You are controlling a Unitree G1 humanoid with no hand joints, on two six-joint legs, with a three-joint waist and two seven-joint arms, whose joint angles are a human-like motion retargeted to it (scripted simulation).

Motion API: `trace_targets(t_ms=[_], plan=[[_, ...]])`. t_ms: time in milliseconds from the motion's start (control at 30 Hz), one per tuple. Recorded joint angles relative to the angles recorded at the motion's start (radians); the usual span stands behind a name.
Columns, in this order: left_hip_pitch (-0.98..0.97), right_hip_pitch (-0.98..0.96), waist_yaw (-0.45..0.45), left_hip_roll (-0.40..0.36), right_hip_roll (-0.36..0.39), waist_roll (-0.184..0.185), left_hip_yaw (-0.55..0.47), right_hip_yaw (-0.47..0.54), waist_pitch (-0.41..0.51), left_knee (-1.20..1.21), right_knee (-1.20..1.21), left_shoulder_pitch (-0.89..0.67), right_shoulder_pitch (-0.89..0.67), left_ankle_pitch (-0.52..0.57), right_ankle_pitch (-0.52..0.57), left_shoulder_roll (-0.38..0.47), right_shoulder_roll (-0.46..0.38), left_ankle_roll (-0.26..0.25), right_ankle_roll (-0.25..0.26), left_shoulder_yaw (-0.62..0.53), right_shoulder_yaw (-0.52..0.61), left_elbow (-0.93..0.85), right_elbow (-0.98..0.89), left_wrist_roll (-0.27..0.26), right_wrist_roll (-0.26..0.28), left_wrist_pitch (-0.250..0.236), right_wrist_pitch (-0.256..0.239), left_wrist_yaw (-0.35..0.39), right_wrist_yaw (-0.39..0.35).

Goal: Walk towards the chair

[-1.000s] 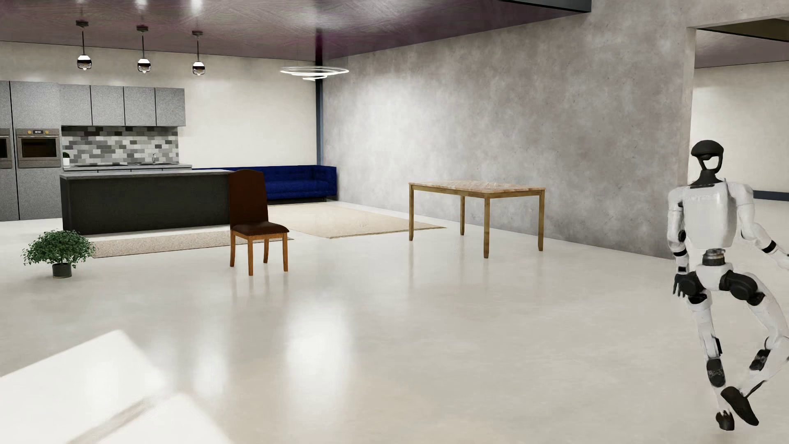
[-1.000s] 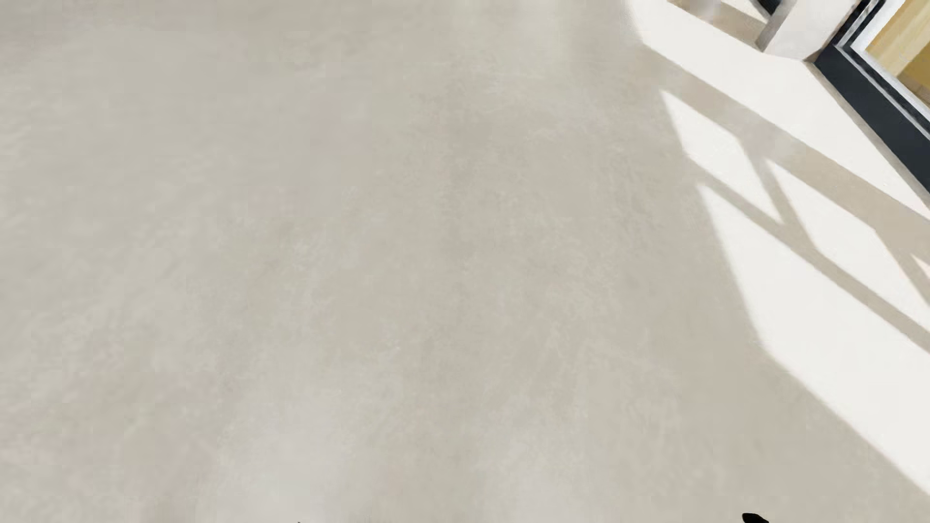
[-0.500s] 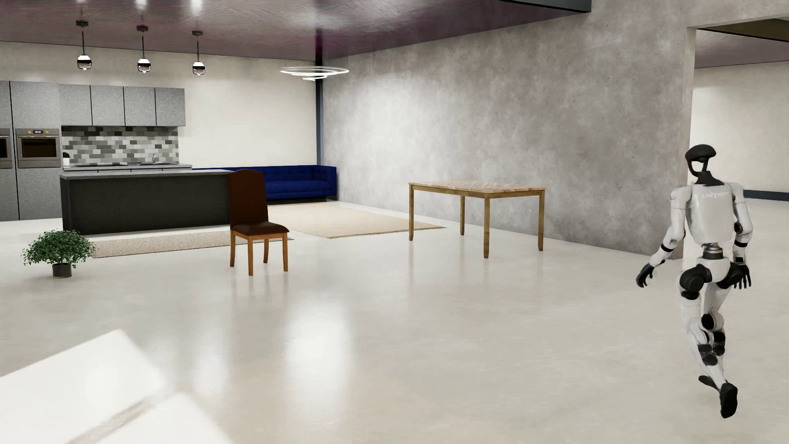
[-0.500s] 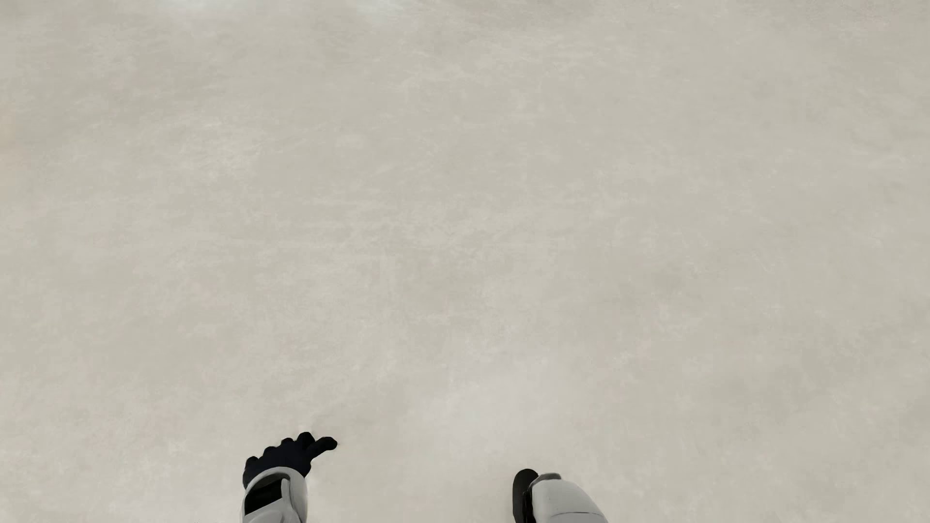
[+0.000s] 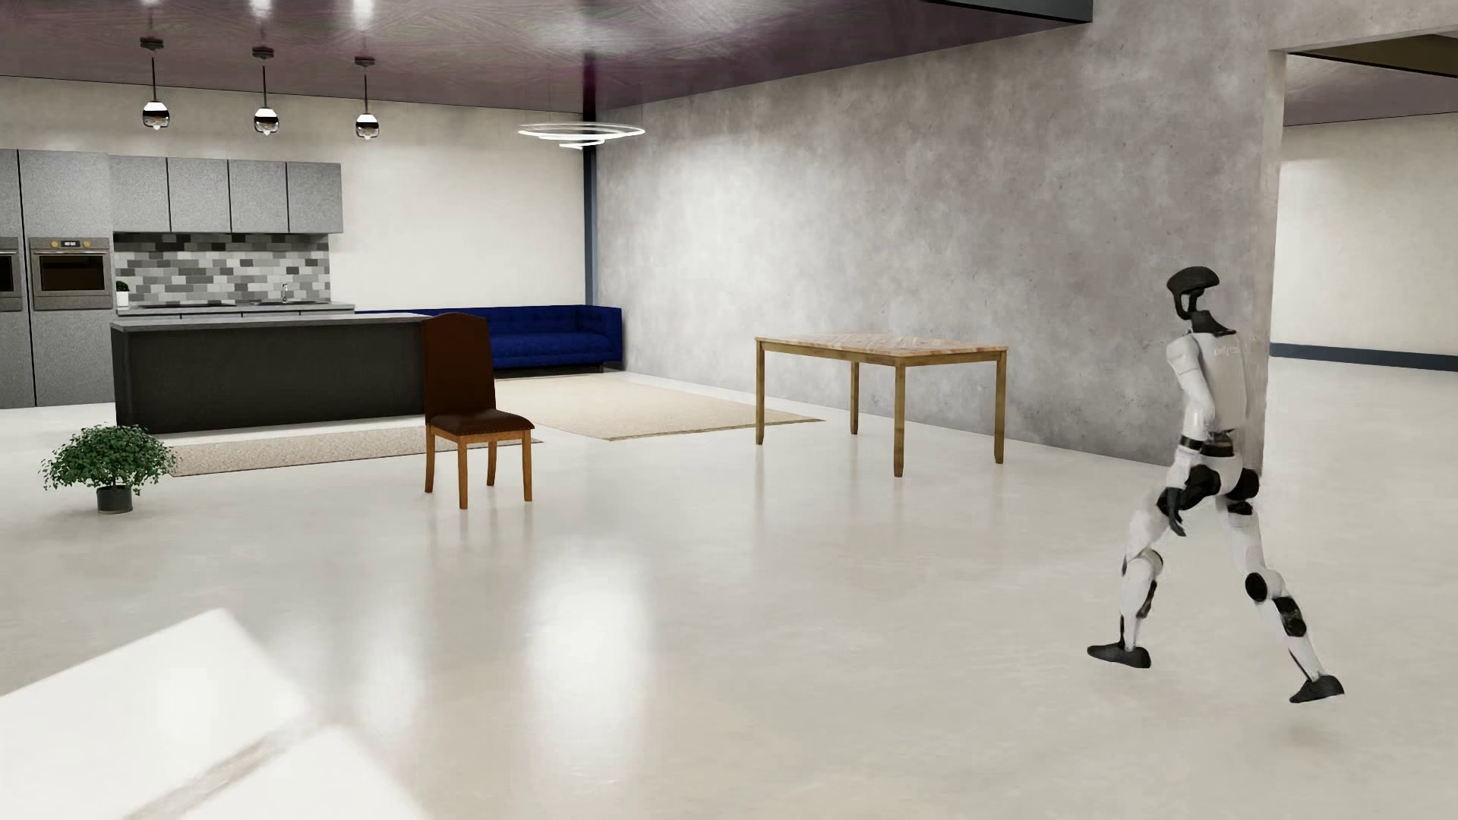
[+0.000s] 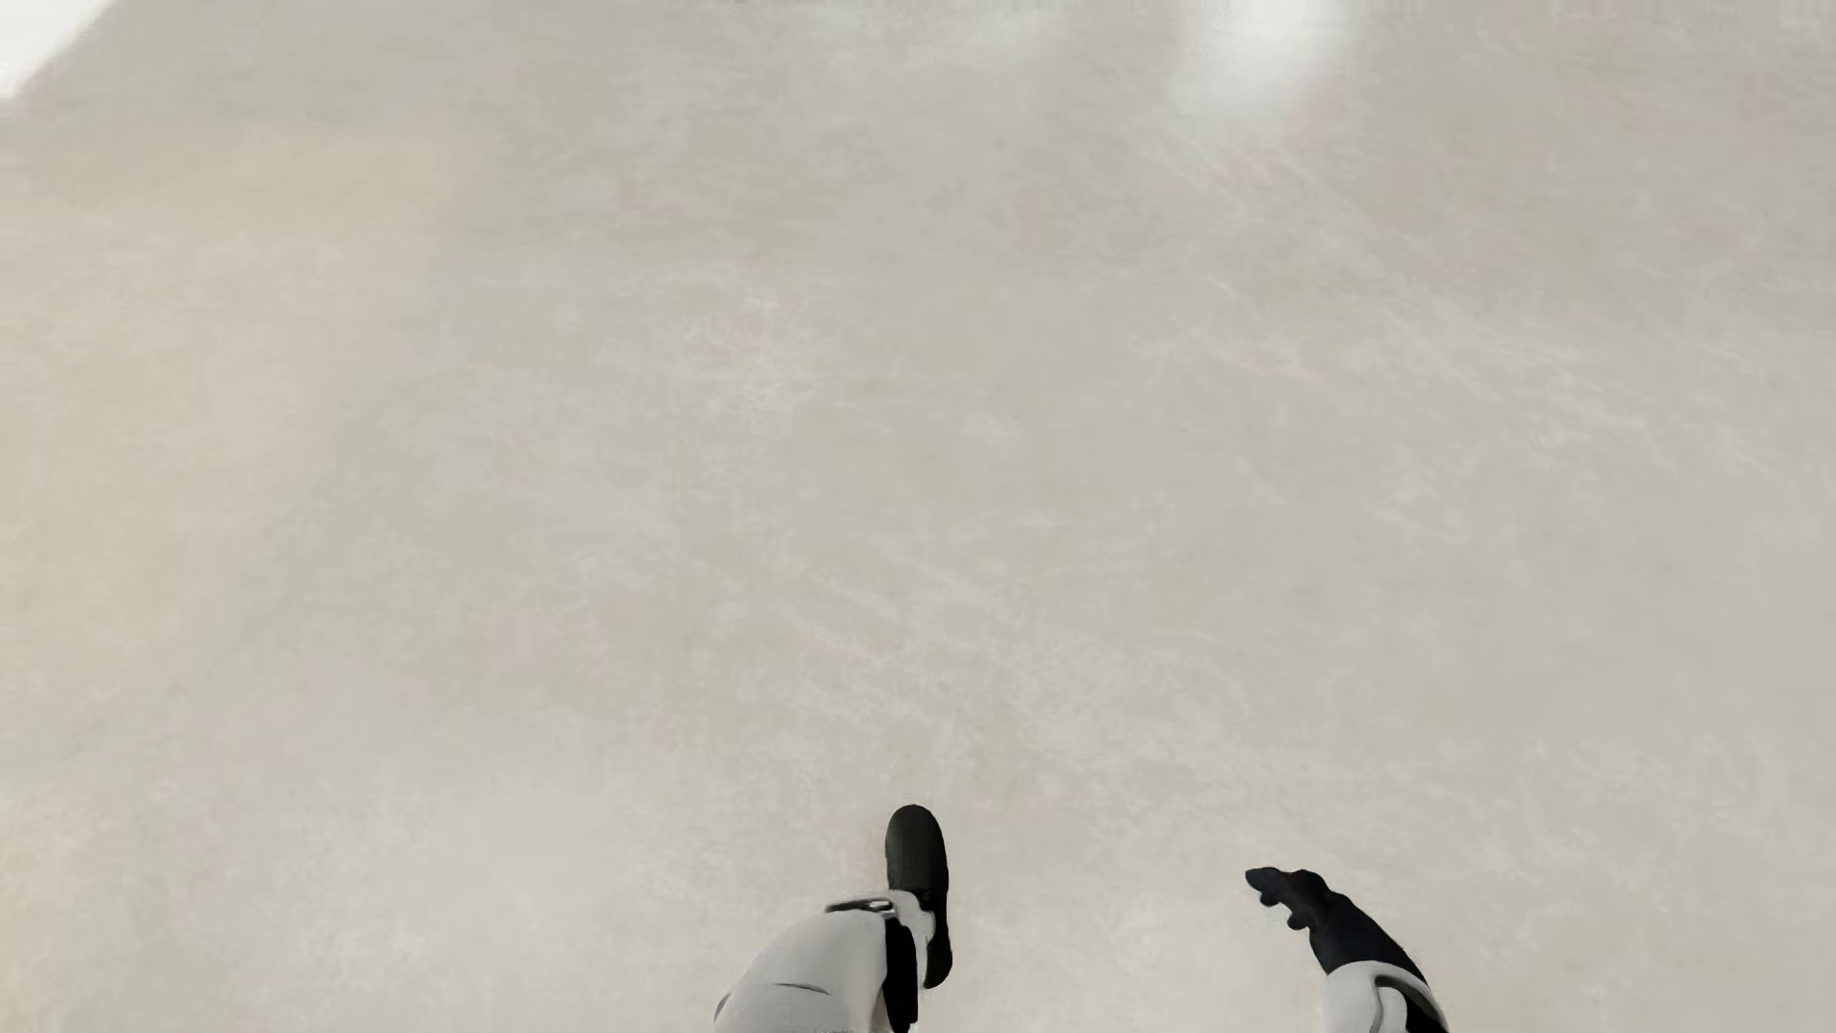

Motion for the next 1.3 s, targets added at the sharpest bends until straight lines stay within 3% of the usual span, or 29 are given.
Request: trace_targets(t_ms=[33, 67, 100, 167, 233, 300, 367, 400, 467, 500, 567, 600, 633, 667, 700, 733, 767, 800, 833, 867, 933, 967, 1033, 1067, 1100, 1167, 1200, 1267, 1300], plan=[[0.006, -0.033, 0.004, -0.006, -0.036, -0.015, 0.014, 0.006, 0.003, 0.071, 0.137, -0.002, 0.022, -0.001, 0.107, -0.046, 0.016, 0.065, -0.024, 0.045, -0.018, -0.035, 0.006, -0.025, 0.036, 0.002, 0.007, 0.048, 0.01], [0.017, -0.1, 0.003, -0.015, -0.094, -0.031, 0.018, 0.016, 0.005, 0.142, 0.341, -0.013, 0.04, -0.063, 0.205, -0.095, 0.023, 0.072, -0.016, 0.082, -0.013, -0.057, 0.022, -0.055, 0.047, 0.011, 0.014, 0.094, 0.038], [0.049, -0.2, -0.005, -0.033, -0.14, -0.048, 0.013, 0.063, 0.007, 0.175, 0.55, -0.039, 0.055, -0.124, 0.323, -0.135, 0.02, 0.067, -0.059, 0.096, 0.02, -0.06, 0.041, -0.072, 0.018, 0.016, 0.015, 0.141, 0.08], [0.164, -0.437, -0.031, -0.076, -0.138, -0.071, -0.011, 0.206, 0.006, 0.146, 0.842, -0.131, 0.089, -0.202, 0.232, -0.171, 0.008, 0.046, -0.127, 0.037, 0.105, -0.016, 0.05, -0.019, -0.1, 0.017, -0.019, 0.251, 0.163], [0.294, -0.653, -0.066, -0.111, -0.159, -0.079, -0.051, 0.272, -0.003, 0.077, 0.929, -0.248, 0.147, -0.253, 0.224, -0.188, 0.031, 0.029, -0.116, -0.033, 0.118, 0.035, 0.02, 0.031, -0.166, -0.022, -0.047, 0.32, 0.166], [0.411, -0.819, -0.103, -0.142, -0.176, -0.082, -0.097, 0.29, -0.017, 0.022, 0.808, -0.364, 0.221, -0.311, 0.207, -0.2, 0.062, 0.016, -0.146, -0.076, 0.076, 0.025, -0.042, 0.01, -0.149, -0.105, -0.052, 0.323, 0.127], [0.514, -0.894, -0.13, -0.168, -0.191, -0.088, -0.141, 0.224, -0.028, -0.001, 0.485, -0.462, 0.282, -0.388, 0.202, -0.177, 0.086, 0.005, -0.17, -0.151, 0.024, -0.045, -0.086, -0.02, -0.112, -0.2, -0.039, 0.277, 0.077], [0.56, -0.895, -0.138, -0.175, -0.158, -0.092, -0.158, 0.202, -0.031, -0.001, 0.246, -0.5, 0.307, -0.432, 0.219, -0.154, 0.095, -0.002, -0.136, -0.191, 0.006, -0.097, -0.093, -0.029, -0.103, -0.231, -0.029, 0.268, 0.063], [0.661, -0.861, -0.144, -0.168, -0.033, -0.09, -0.178, 0.247, -0.037, -0.017, -0.215, -0.533, 0.332, -0.507, 0.22, -0.092, 0.103, -0.017, -0.065, -0.261, -0.006, -0.213, -0.058, -0.028, -0.106, -0.244, -0.008, 0.272, 0.066], [0.7, -0.861, -0.14, -0.159, 0.003, -0.087, -0.169, 0.207, -0.037, 0.009, -0.271, -0.523, 0.331, -0.538, 0.186, -0.068, 0.096, -0.028, -0.022, -0.269, -0.002, -0.269, -0.018, -0.056, -0.113, -0.251, 0.002, 0.281, 0.087], [0.753, -0.865, -0.143, -0.119, 0.067, -0.067, -0.144, 0.245, -0.034, 0.135, -0.13, -0.467, 0.318, -0.479, 0.32, -0.024, 0.094, -0.047, -0.166, -0.254, -0.012, -0.338, 0.074, -0.111, -0.122, -0.225, 0.05, 0.286, 0.138], [0.743, -0.852, -0.143, -0.088, 0.066, -0.052, -0.133, 0.227, -0.031, 0.271, -0.034, -0.432, 0.321, -0.379, 0.367, -0.013, 0.102, -0.059, -0.198, -0.242, -0.03, -0.338, 0.106, -0.141, -0.13, -0.207, 0.066, 0.273, 0.139], [0.681, -0.856, -0.144, -0.039, 0.059, -0.035, -0.128, 0.198, -0.026, 0.489, 0.091, -0.403, 0.33, -0.253, 0.291, -0.008, 0.119, -0.09, -0.231, -0.225, -0.052, -0.315, 0.134, -0.165, -0.131, -0.177, 0.077, 0.264, 0.13], [0.593, -0.836, -0.144, 0.011, 0.049, -0.017, -0.137, 0.172, -0.022, 0.729, 0.188, -0.374, 0.338, -0.121, 0.189, -0.01, 0.132, -0.206, -0.222, -0.207, -0.065, -0.27, 0.162, -0.178, -0.133, -0.134, 0.077, 0.252, 0.131], [0.499, -0.783, -0.14, 0.054, 0.043, -0.001, -0.157, 0.151, -0.019, 0.914, 0.225, -0.347, 0.337, -0.012, 0.109, -0.019, 0.14, -0.237, -0.215, -0.187, -0.074, -0.214, 0.187, -0.182, -0.129, -0.078, 0.064, 0.232, 0.125], [0.4, -0.713, -0.135, 0.08, 0.044, 0.012, -0.178, 0.133, -0.017, 1.036, 0.221, -0.318, 0.321, -0.067, 0.054, -0.028, 0.136, -0.203, -0.207, -0.165, -0.058, -0.154, 0.218, -0.176, -0.154, -0.025, 0.059, 0.225, 0.099], [0.309, -0.635, -0.126, 0.115, 0.047, 0.02, -0.178, 0.125, -0.017, 1.093, 0.19, -0.282, 0.29, -0.113, 0.018, -0.039, 0.12, -0.169, -0.199, -0.132, -0.012, -0.092, 0.25, -0.176, -0.212, 0.023, 0.045, 0.23, 0.065], [0.227, -0.559, -0.114, 0.163, 0.054, 0.023, -0.159, 0.125, -0.018, 1.09, 0.146, -0.238, 0.251, -0.12, -0.008, -0.048, 0.109, -0.175, -0.189, -0.095, 0.025, -0.037, 0.268, -0.179, -0.258, 0.062, 0.026, 0.235, 0.028], [0.156, -0.489, -0.1, 0.206, 0.064, 0.025, -0.129, 0.132, -0.021, 1.035, 0.101, -0.187, 0.209, -0.118, -0.03, -0.045, 0.109, -0.177, -0.18, -0.066, 0.033, 0.003, 0.266, -0.183, -0.256, 0.078, -0.008, 0.223, 0.011], [0.097, -0.427, -0.083, 0.235, 0.072, 0.026, -0.093, 0.144, -0.024, 0.936, 0.061, -0.125, 0.169, -0.117, -0.054, -0.032, 0.106, -0.154, -0.171, -0.049, 0.023, 0.022, 0.249, -0.181, -0.218, 0.068, -0.066, 0.199, 0.02], [0.029, -0.312, -0.052, 0.249, 0.082, 0.027, -0.022, 0.171, -0.028, 0.602, -0.003, -0.01, 0.073, -0.128, -0.108, 0.001, 0.079, -0.15, -0.15, -0.042, 0.045, 0.025, 0.187, -0.15, -0.163, 0.01, -0.177, 0.128, 0.02], [0.029, -0.257, -0.039, 0.223, 0.081, 0.028, -0.005, 0.182, -0.028, 0.356, -0.029, 0.041, 0.024, -0.115, -0.135, 0.012, 0.056, -0.15, -0.137, -0.033, 0.072, 0.024, 0.148, -0.133, -0.161, -0.02, -0.193, 0.1, -0.009], [0.06, -0.136, -0.018, 0.116, 0.07, 0.028, -0.105, 0.197, -0.026, -0.134, -0.096, 0.114, -0.054, -0.106, -0.154, 0.018, 0.025, -0.171, -0.114, -0.013, 0.107, 0.037, 0.078, -0.081, -0.146, -0.044, -0.174, 0.048, -0.056], [0.05, -0.084, -0.015, 0.081, 0.063, 0.027, -0.121, 0.185, -0.024, -0.186, -0.095, 0.129, -0.076, -0.116, -0.158, 0.024, 0.023, -0.261, -0.106, -0.011, 0.09, 0.047, 0.049, -0.039, -0.115, -0.052, -0.144, 0.025, -0.076], [0.045, -0.031, -0.016, 0.05, 0.053, 0.026, -0.101, 0.157, -0.022, -0.133, -0.064, 0.125, -0.073, -0.064, -0.144, 0.036, 0.026, -0.291, -0.103, -0.024, 0.048, 0.064, 0.021, 0.02, -0.07, -0.058, -0.113, -0.009, -0.096], [0.041, 0.018, -0.006, 0.003, 0.01, 0.011, -0.107, 0.124, -0.017, 0.068, 0.065, 0.102, -0.045, 0.035, 0.001, 0.023, 0.043, -0.068, -0.121, -0.012, -0.022, 0.054, -0.006, 0.097, 0.022, -0.072, -0.074, -0.022, -0.129], [0.042, -0.019, -0.002, -0.002, -0.033, -0.002, -0.086, 0.124, -0.012, 0.171, 0.228, 0.097, -0.038, -0.025, 0.111, -0.008, 0.045, -0.023, -0.122, 0.022, -0.027, 0.032, 0.01, 0.1, 0.051, -0.075, -0.055, 0.01, -0.12], [0.106, -0.196, -0.006, -0.018, -0.156, -0.039, -0.059, 0.144, -0.001, 0.284, 0.651, 0.057, -0.026, -0.188, 0.327, -0.09, 0.033, -0.026, -0.097, 0.1, 0.034, 0.003, 0.061, 0.063, 0.015, -0.045, -0.024, 0.156, -0.034], [0.167, -0.311, -0.018, -0.032, -0.171, -0.058, -0.053, 0.19, 0.002, 0.277, 0.799, 0.012, -0.014, -0.237, 0.263, -0.12, 0.025, -0.034, -0.14, 0.098, 0.079, 0.004, 0.074, 0.074, -0.044, -0.022, -0.02, 0.252, 0.023]])
